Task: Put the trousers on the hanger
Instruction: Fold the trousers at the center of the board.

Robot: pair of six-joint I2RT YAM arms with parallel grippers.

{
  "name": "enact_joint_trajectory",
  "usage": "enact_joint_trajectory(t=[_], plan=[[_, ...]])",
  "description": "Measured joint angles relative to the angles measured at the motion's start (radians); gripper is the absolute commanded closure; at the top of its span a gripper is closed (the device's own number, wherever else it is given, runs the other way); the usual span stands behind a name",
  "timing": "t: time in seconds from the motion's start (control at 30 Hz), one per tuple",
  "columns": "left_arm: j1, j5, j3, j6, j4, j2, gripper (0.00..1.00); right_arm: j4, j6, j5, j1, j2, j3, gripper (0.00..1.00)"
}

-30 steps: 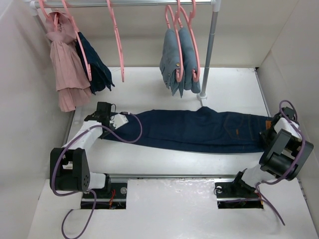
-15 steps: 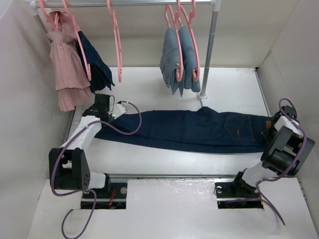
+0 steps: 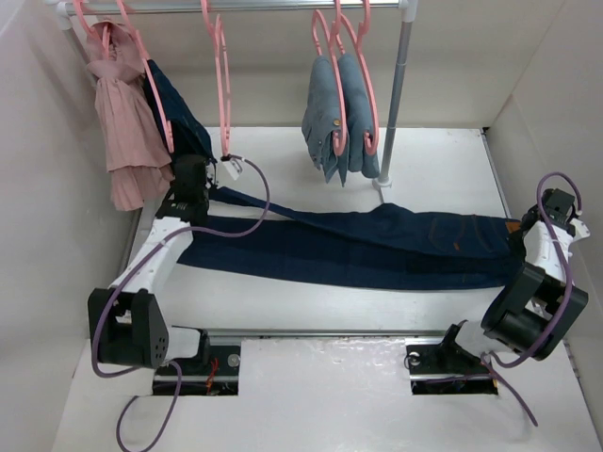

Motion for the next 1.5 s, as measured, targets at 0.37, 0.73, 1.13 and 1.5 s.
enact_joint_trajectory(t=[0.37, 0.73, 1.13, 1.5], plan=[[0.041, -0.020, -0.472, 0.170, 0.035, -0.212, 1.00, 0.011, 0.016, -0.008, 0.000, -0.003, -0.055, 1.00], [0.052, -0.062, -0.624, 0.162, 0.048, -0.272, 1.00, 0.000, 0.031, -0.002, 0.000, -0.085, -0.096, 1.00], [0.052, -0.069, -0.650, 0.153, 0.127, -0.269, 1.00, -0.145, 0.126, 0.046, 0.000, -0.262, -0.093, 1.00], [0.045, -0.102, -0.681, 0.138, 0.142, -0.269, 0.19, -0.288, 0.361, 0.049, -0.071, -0.235, -0.108, 0.16]])
